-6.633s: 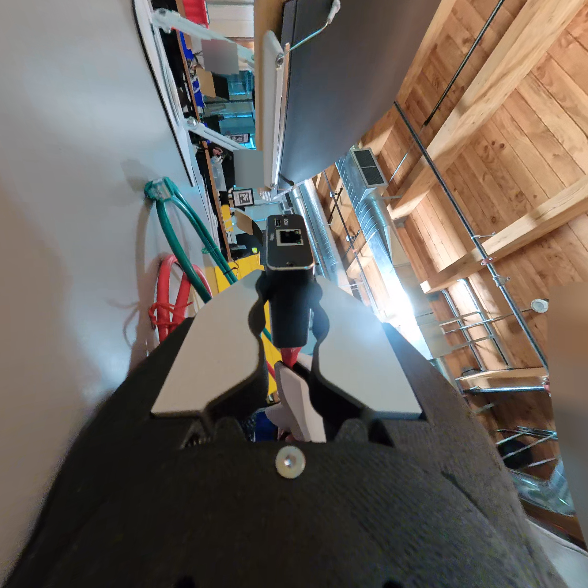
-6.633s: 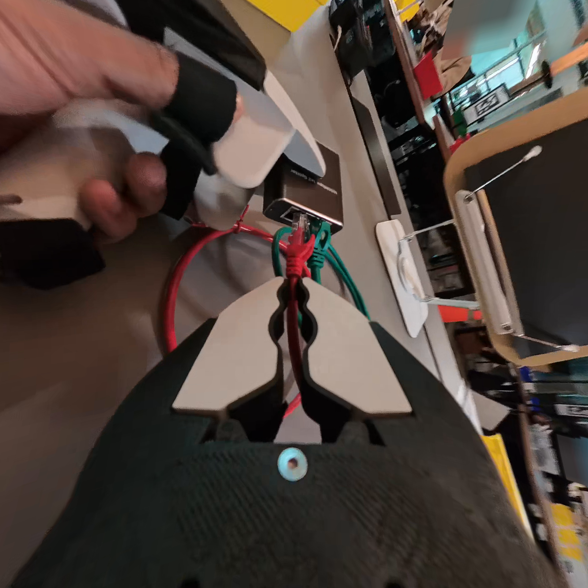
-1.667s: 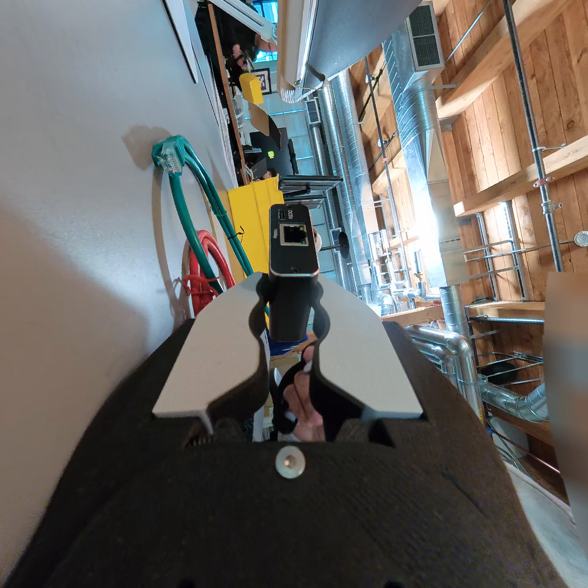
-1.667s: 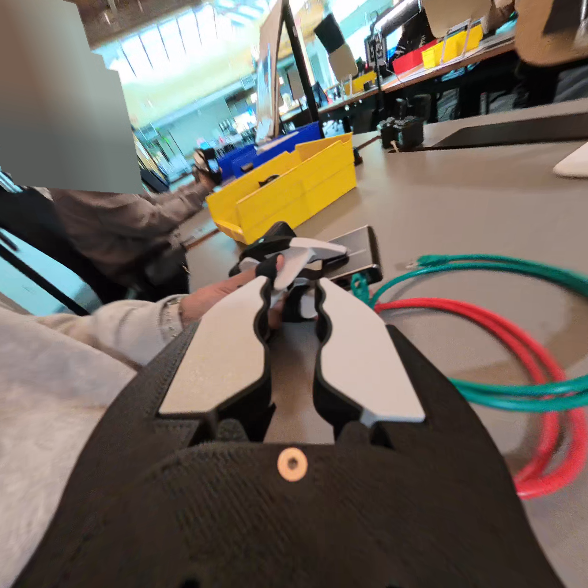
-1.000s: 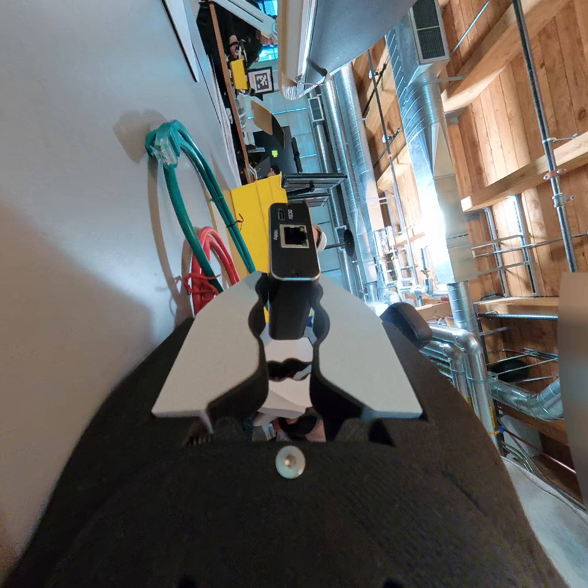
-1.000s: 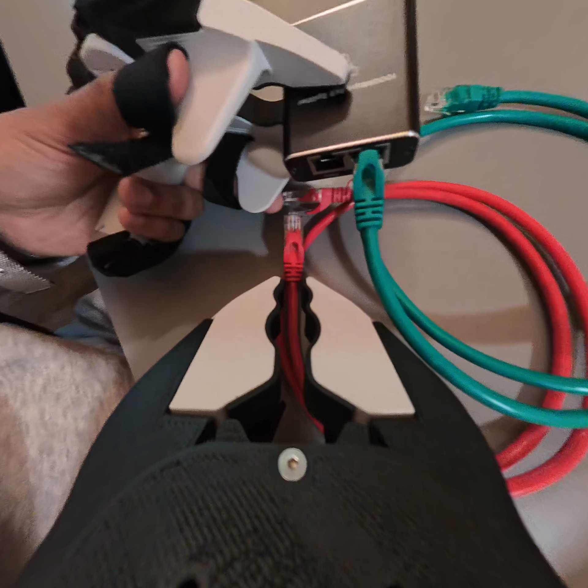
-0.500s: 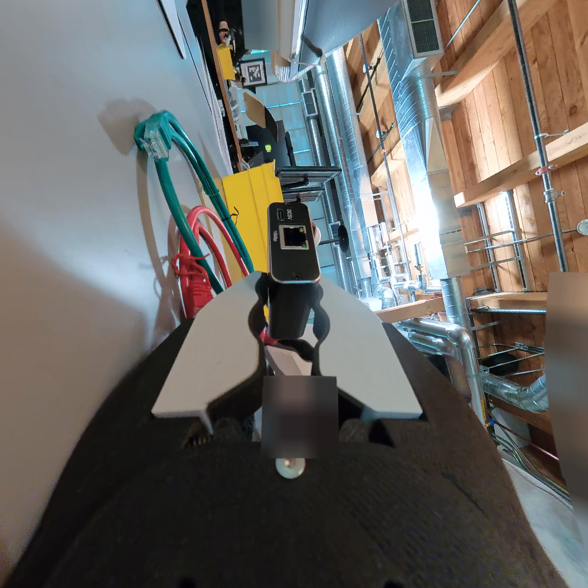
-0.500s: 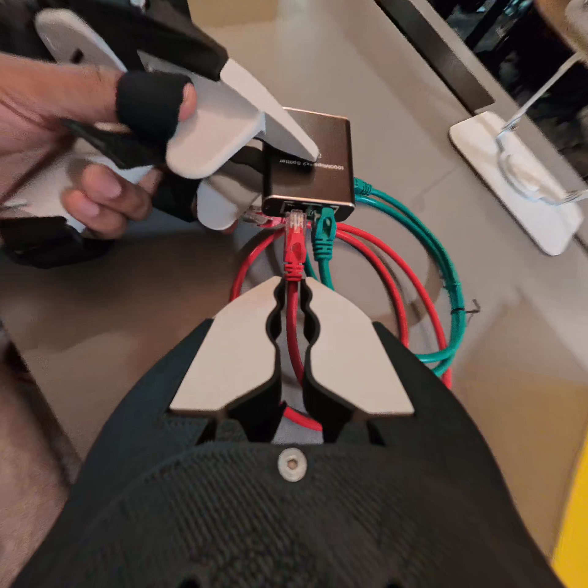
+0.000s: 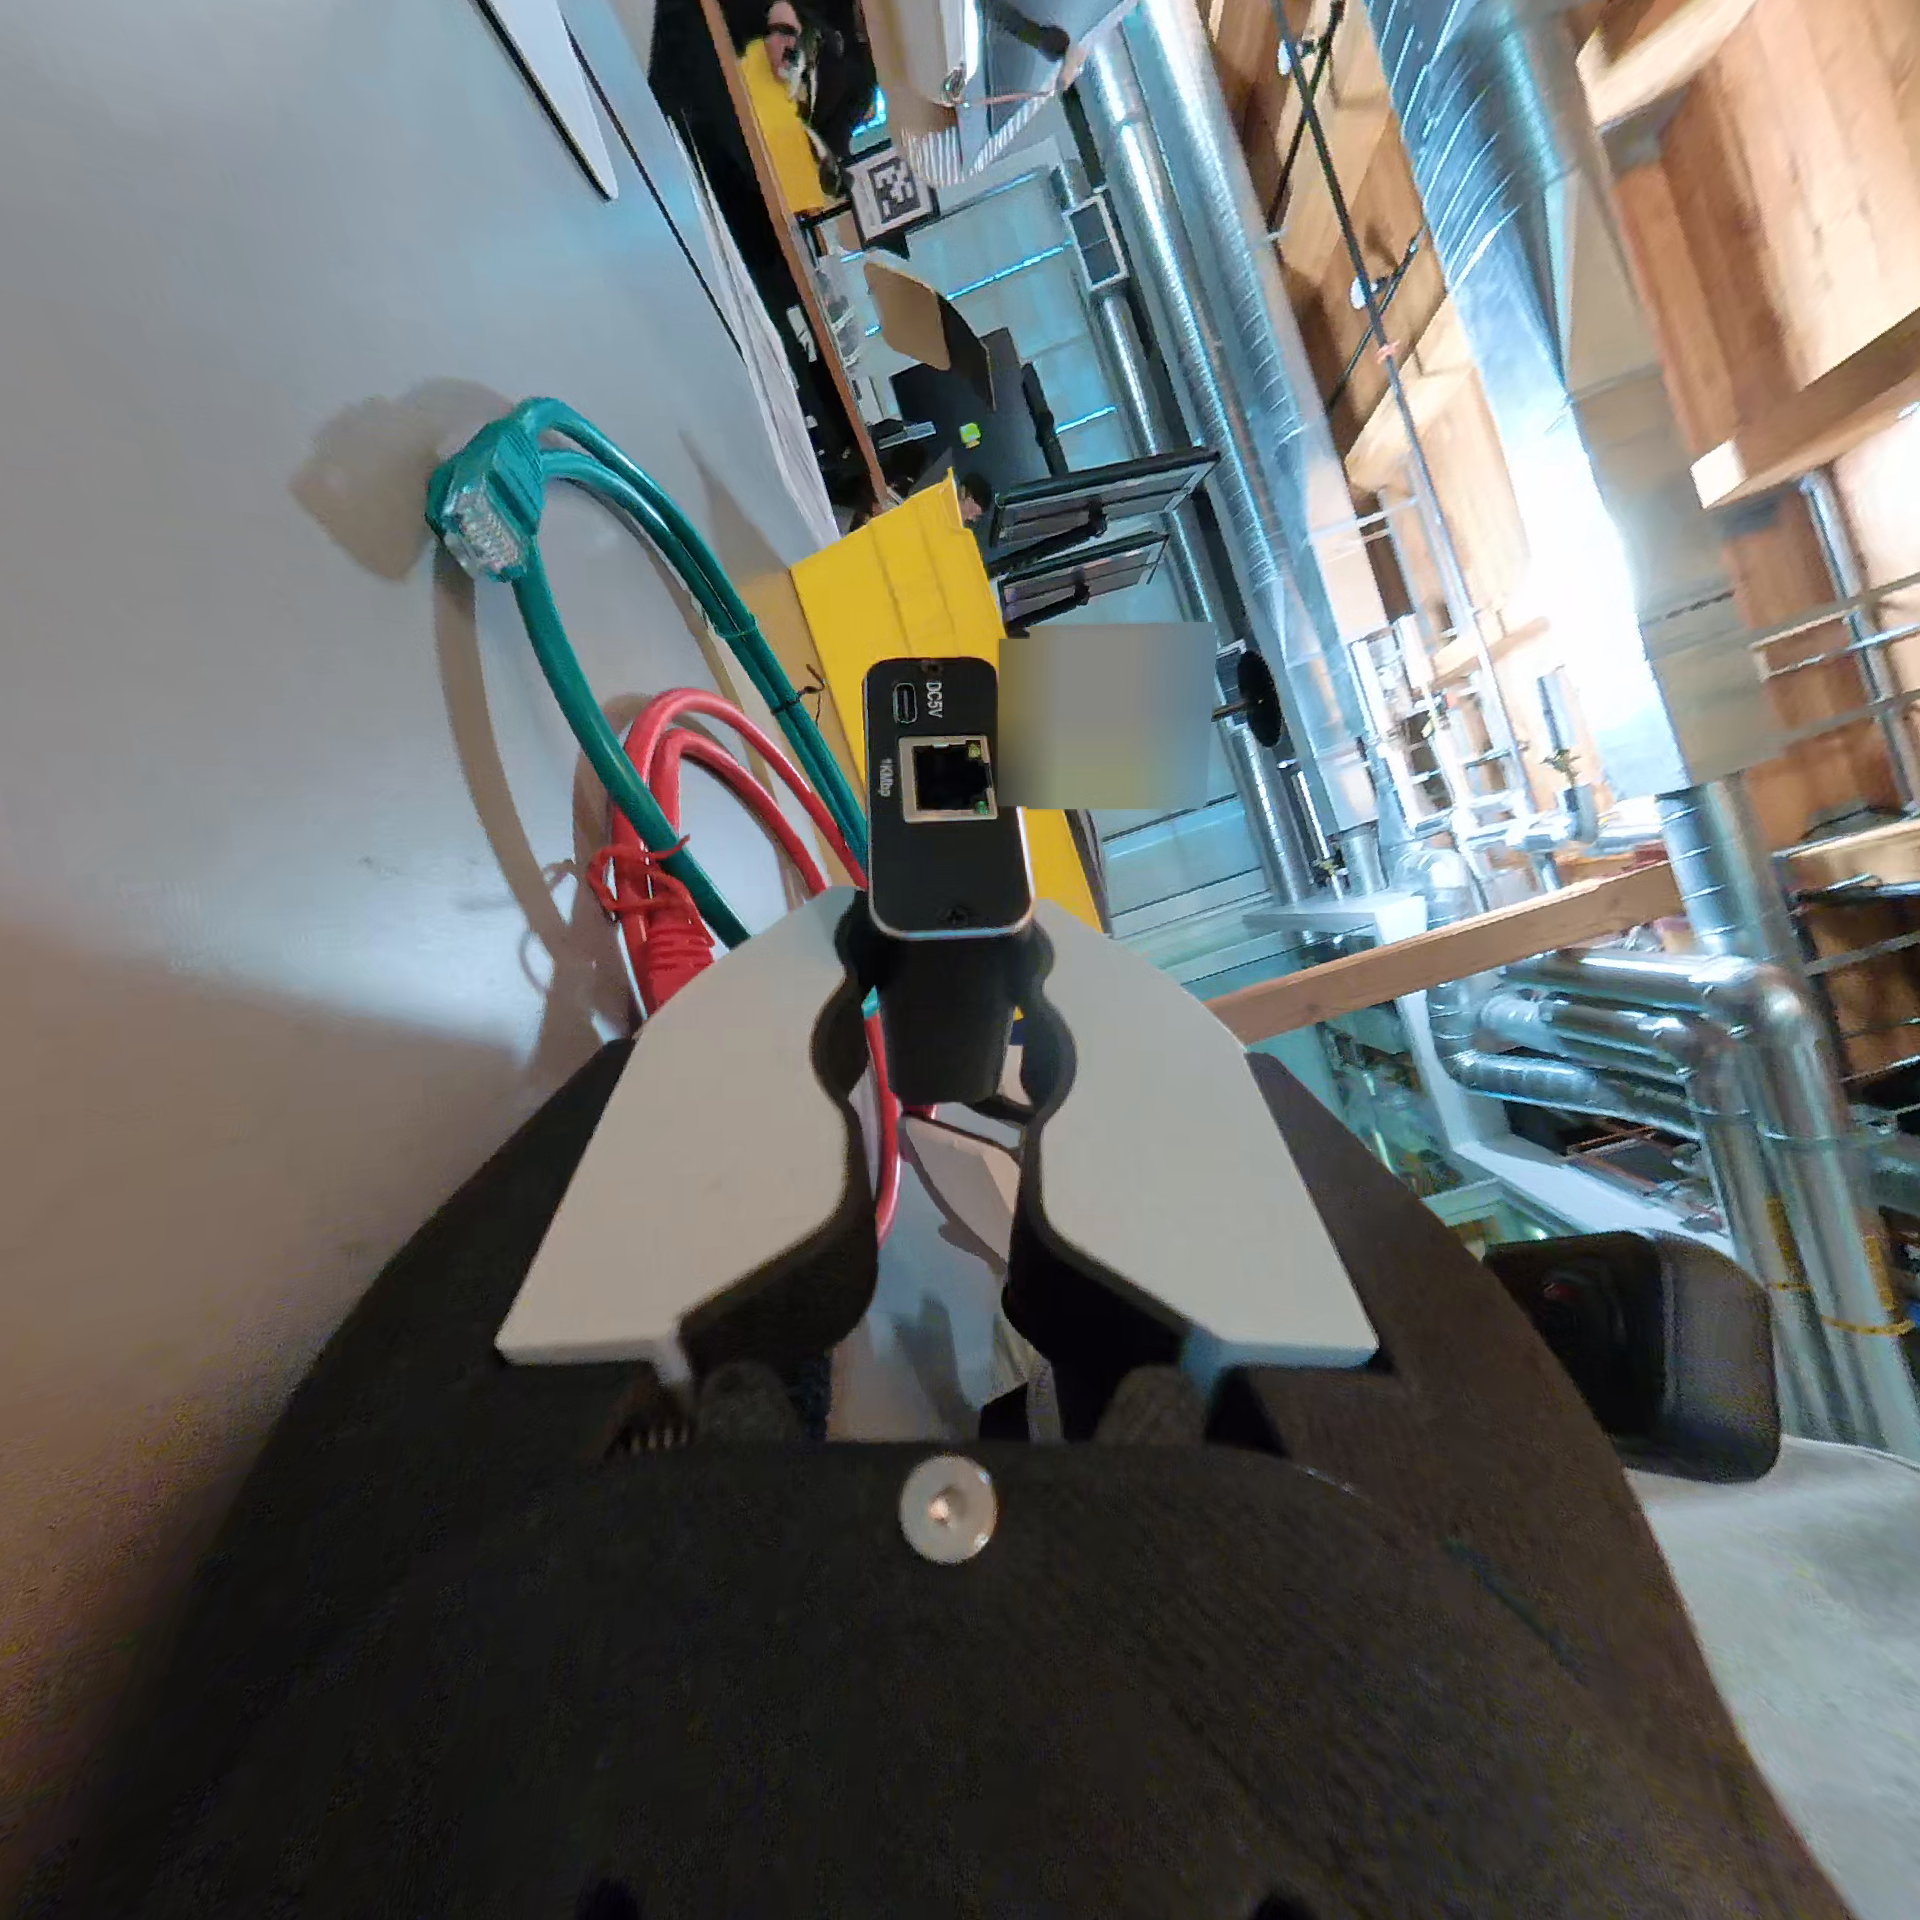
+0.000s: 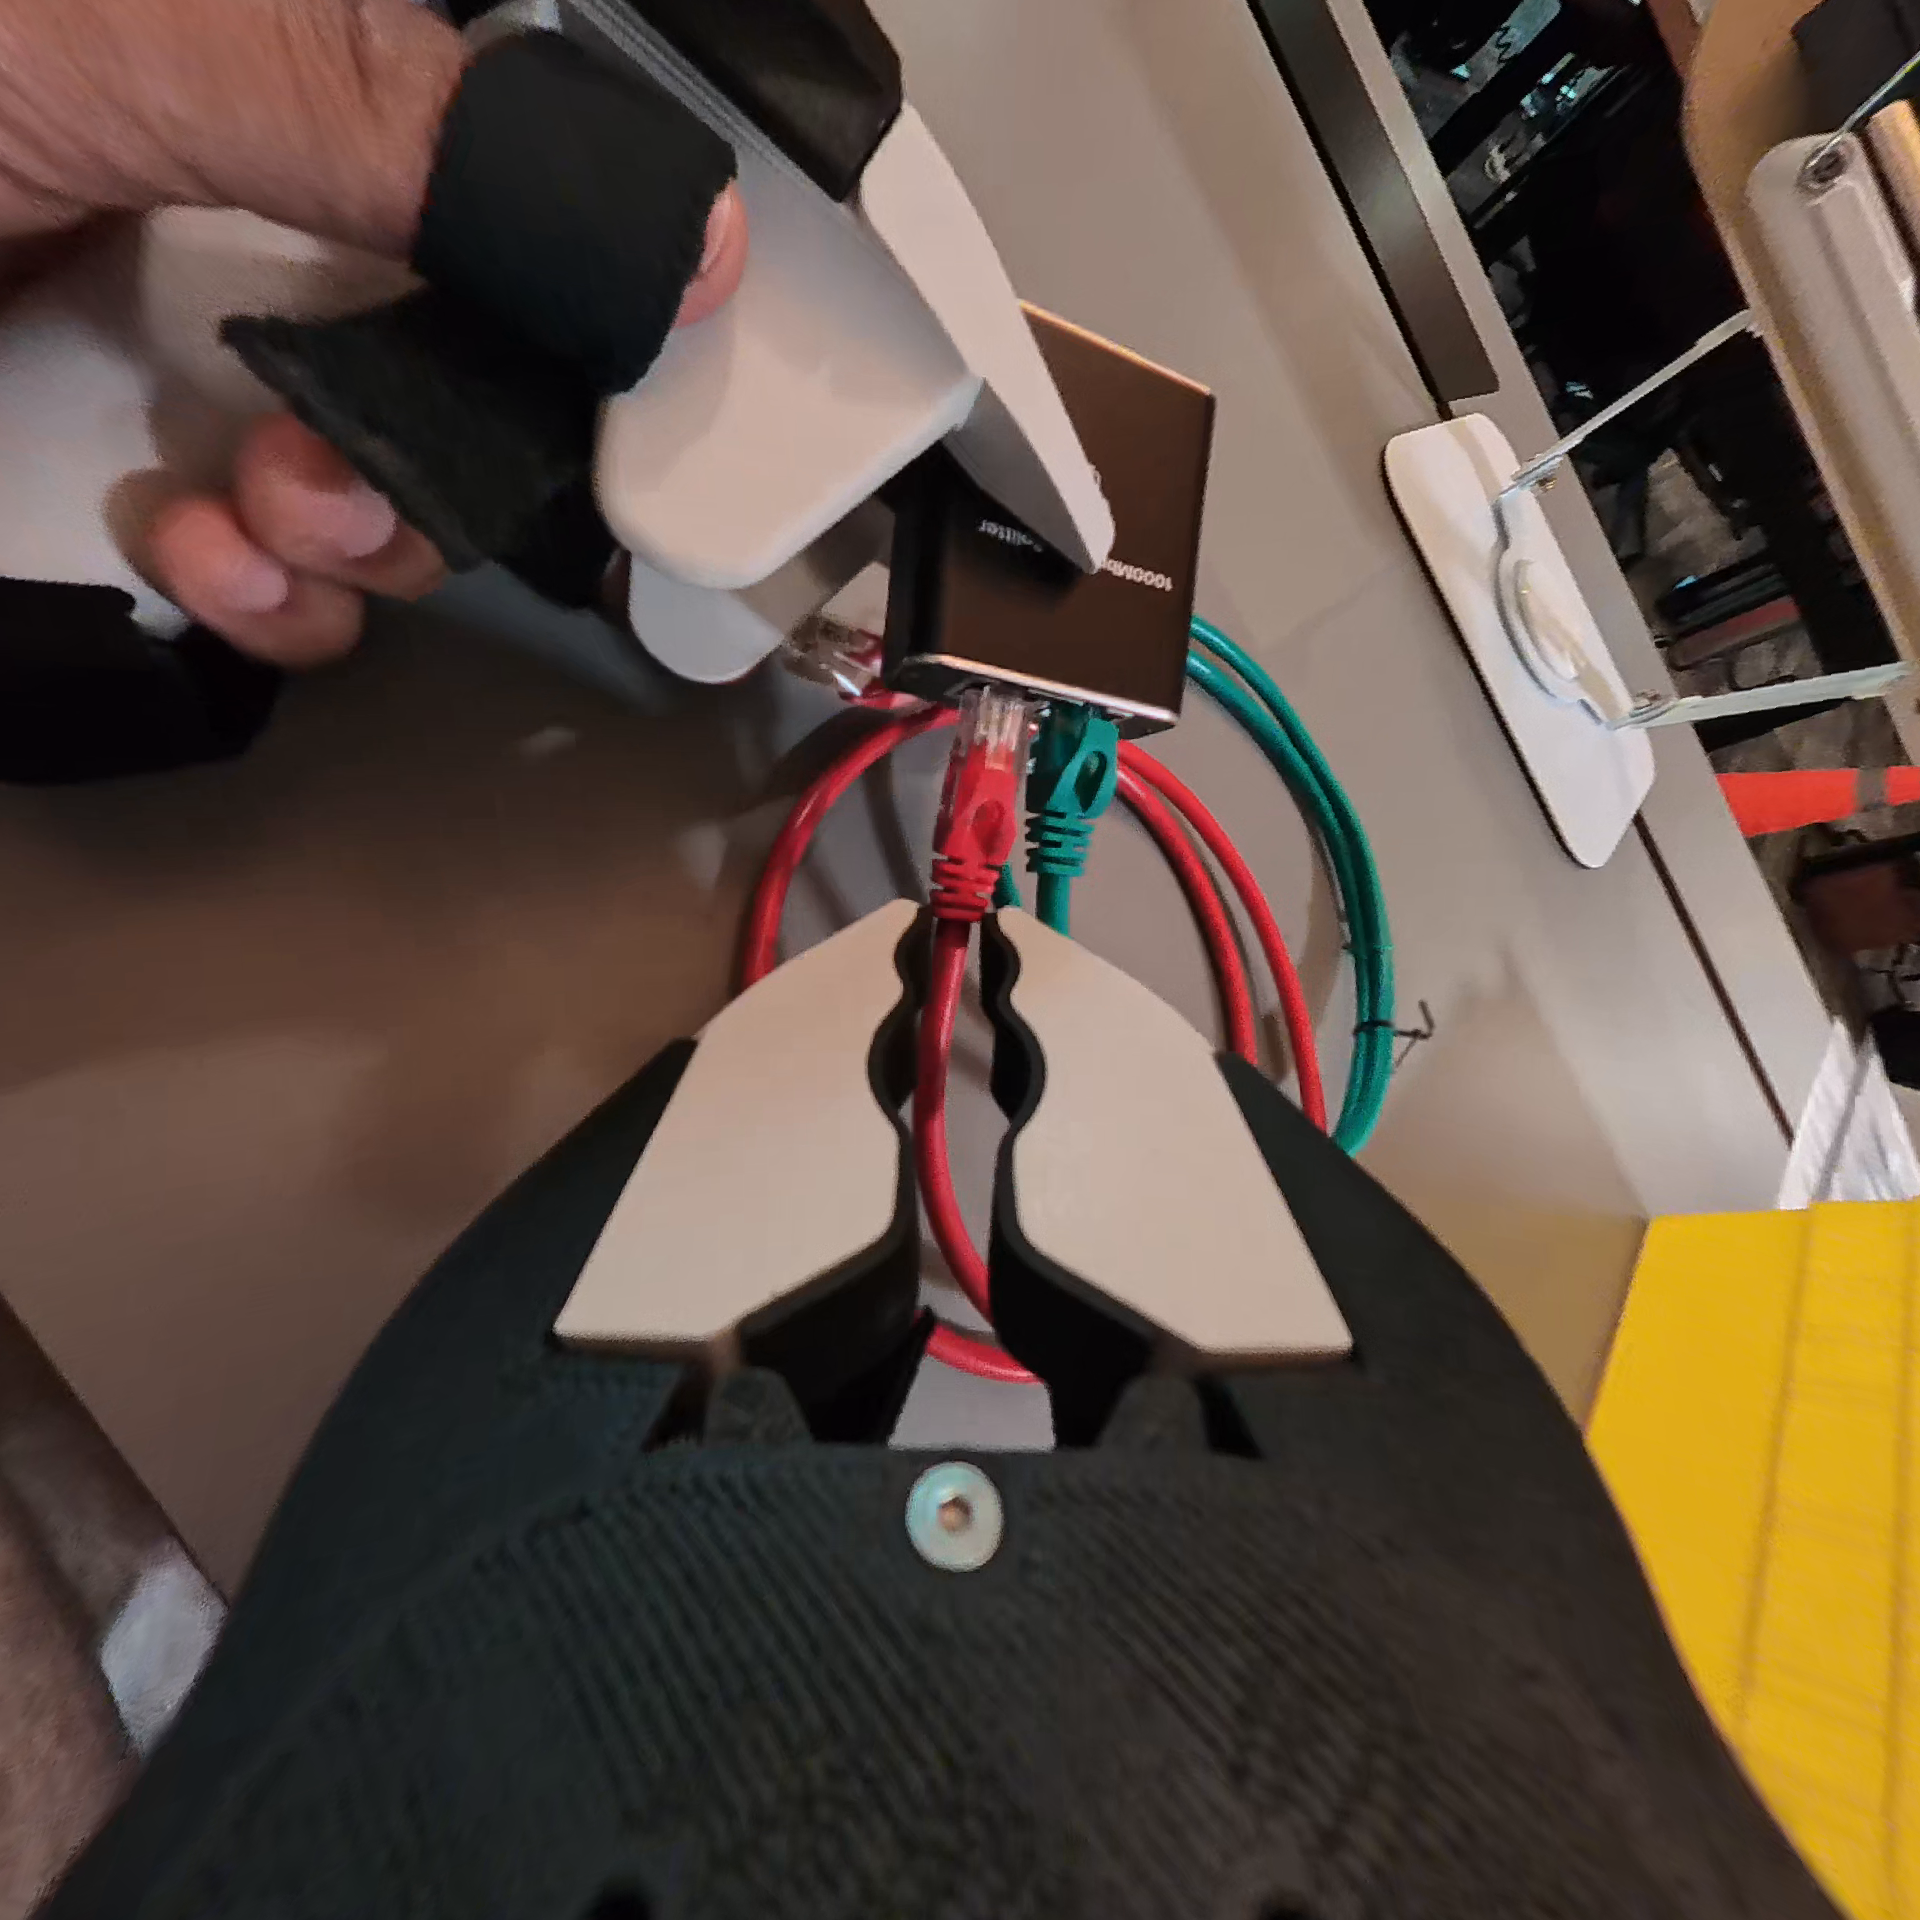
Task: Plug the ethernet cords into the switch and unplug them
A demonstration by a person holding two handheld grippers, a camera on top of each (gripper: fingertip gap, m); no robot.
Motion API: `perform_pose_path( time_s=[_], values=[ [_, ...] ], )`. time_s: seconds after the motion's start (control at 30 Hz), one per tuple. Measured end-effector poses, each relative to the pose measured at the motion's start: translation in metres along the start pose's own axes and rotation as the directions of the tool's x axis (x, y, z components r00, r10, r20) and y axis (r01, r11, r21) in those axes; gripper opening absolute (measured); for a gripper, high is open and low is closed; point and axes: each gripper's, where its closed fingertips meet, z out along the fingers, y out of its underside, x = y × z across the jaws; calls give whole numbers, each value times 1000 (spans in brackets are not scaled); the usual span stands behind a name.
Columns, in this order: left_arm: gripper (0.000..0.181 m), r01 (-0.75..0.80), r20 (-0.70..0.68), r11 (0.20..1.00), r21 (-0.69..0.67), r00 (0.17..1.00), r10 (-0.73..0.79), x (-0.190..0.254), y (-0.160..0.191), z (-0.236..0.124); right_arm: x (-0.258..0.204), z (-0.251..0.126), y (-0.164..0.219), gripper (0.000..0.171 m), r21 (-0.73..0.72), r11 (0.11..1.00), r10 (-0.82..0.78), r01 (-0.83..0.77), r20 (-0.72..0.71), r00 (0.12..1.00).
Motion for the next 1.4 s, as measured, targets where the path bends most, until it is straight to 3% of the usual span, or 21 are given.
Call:
perform_pose_path(
  time_s=[0.13,0.5,0.93,1.1,1.4],
  values=[
    [25,-61,17,997,-37,998,62,1,2,2,2,0,3,9,-6,997,80,-79,53,995],
    [25,-244,28,961,-133,968,250,7,14,9,6,0,4,9,12,996,88,-89,56,995],
    [26,-70,-27,979,-191,997,66,0,11,6,6,-4,-3,9,106,988,100,-111,105,989],
    [26,-77,-14,971,-226,997,76,0,16,6,2,-5,-2,9,118,990,60,-73,105,993],
    [27,-119,21,954,-273,991,130,-3,23,6,0,-5,1,8,124,974,168,-192,181,969]
  ],
)
